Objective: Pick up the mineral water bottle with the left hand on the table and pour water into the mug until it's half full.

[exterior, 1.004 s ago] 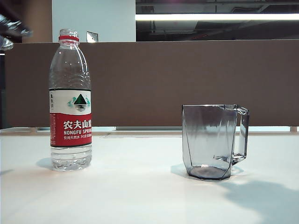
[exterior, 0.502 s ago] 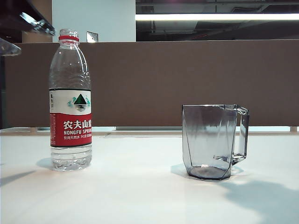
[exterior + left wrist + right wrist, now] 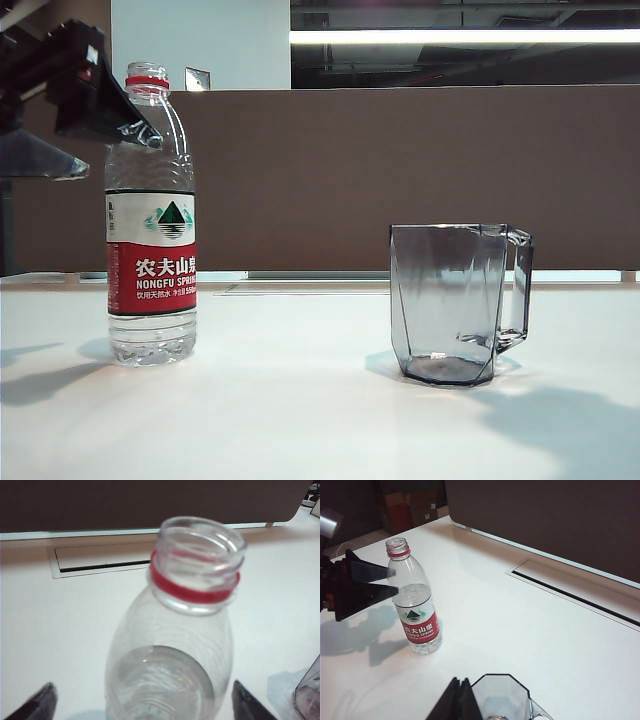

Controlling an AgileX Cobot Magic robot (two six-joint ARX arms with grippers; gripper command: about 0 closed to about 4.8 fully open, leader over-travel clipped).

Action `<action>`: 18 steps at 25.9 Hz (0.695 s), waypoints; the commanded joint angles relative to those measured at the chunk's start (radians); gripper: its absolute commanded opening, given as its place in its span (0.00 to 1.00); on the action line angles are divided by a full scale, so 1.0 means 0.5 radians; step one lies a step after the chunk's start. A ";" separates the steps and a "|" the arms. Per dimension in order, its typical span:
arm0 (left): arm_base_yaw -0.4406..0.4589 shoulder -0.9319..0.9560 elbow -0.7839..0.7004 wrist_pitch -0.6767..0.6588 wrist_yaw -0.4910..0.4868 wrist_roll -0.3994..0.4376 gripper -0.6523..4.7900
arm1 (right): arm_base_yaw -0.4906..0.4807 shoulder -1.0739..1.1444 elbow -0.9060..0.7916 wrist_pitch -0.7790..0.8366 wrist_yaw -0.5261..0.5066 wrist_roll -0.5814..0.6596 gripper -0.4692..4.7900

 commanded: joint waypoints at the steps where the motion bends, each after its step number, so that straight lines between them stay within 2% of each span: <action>1: 0.002 0.067 0.003 0.114 0.008 -0.001 1.00 | 0.003 -0.005 0.019 0.035 0.000 -0.007 0.07; 12: 0.002 0.360 0.004 0.359 0.008 -0.002 1.00 | 0.003 -0.005 0.019 0.035 0.000 -0.007 0.07; 18: 0.002 0.412 0.004 0.380 0.011 -0.016 1.00 | 0.003 -0.005 0.019 0.035 0.000 -0.007 0.07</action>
